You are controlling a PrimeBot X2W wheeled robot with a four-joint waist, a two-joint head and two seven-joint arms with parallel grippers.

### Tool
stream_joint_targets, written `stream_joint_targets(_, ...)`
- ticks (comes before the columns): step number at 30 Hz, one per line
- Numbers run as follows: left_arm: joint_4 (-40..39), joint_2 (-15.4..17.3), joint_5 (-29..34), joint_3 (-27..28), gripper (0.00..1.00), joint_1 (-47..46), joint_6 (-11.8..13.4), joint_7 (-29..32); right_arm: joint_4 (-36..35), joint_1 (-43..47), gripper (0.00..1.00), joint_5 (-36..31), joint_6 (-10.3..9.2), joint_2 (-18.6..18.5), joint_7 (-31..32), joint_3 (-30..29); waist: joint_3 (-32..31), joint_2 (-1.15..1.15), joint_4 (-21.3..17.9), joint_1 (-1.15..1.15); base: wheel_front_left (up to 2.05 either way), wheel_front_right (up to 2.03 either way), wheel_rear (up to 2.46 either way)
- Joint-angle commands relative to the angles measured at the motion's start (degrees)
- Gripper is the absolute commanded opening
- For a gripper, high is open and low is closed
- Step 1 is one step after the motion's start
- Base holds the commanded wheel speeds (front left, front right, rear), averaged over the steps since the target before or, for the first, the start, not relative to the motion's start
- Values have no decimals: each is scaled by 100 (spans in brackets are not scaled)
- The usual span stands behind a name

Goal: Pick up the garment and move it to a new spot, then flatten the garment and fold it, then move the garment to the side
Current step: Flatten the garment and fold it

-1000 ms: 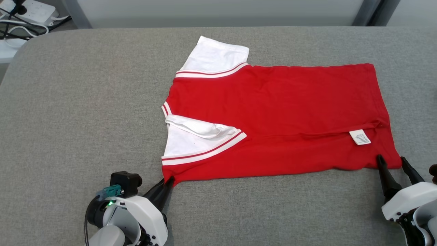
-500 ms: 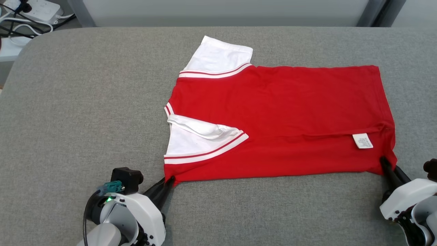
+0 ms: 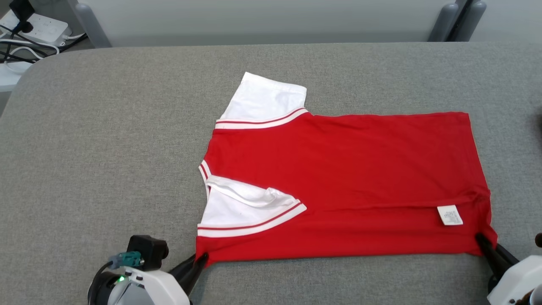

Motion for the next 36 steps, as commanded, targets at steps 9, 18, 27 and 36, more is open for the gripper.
stream_joint_targets(9, -723, 368, -273, 249, 0, 291, 317, 408, -561, 536, 0, -74, 16, -304, 327, -282, 32, 0, 21, 0, 0, 0, 0)
stream_joint_targets(18, -641, 343, -296, 183, 25, 291, 345, 497, -723, 725, 0, -277, 16, -125, 650, -478, -43, 0, 56, 0, 0, 0, 0)
stream_joint_targets(27, -539, 238, -358, 308, 100, 348, 459, 276, -1094, 942, 100, -713, 16, 1, 724, -1024, -99, 0, 8, 0, 0, 0, 0)
stream_joint_targets(36, -582, 210, -46, 825, 100, 362, 936, -630, -1542, 897, 100, -1616, 16, 199, 13, -1550, -206, 0, -24, 0, 0, 0, 0)
